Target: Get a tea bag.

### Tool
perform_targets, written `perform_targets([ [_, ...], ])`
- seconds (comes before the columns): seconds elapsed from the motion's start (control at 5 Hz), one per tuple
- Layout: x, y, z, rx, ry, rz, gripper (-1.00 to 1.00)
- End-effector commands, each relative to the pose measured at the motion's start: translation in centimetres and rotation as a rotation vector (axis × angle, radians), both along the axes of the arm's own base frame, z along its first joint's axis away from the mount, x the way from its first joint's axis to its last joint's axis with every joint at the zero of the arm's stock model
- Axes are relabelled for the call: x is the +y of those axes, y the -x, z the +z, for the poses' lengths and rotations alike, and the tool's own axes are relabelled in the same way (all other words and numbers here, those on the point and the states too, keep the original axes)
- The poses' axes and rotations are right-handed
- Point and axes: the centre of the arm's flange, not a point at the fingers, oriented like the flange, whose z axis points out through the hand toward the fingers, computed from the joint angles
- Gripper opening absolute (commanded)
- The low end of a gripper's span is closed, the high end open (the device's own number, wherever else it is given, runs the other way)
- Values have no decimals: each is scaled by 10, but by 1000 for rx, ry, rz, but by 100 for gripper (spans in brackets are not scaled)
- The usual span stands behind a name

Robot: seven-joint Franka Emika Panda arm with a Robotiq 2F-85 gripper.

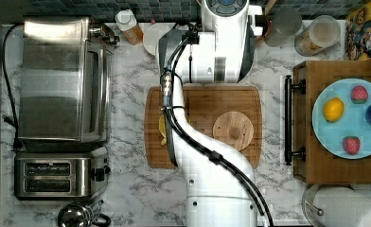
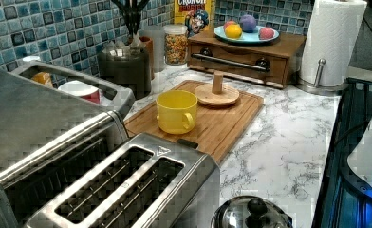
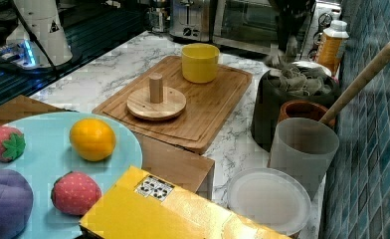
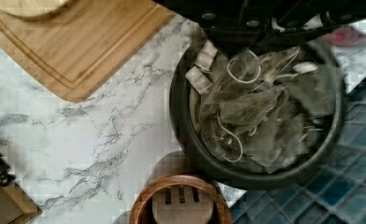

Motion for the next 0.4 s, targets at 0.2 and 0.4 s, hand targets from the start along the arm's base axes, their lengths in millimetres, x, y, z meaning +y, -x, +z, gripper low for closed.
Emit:
perform_targets([
  [0.2, 29, 35, 134, -167, 1, 69, -100],
  [0.4, 38, 48, 116, -112, 6, 92, -100],
])
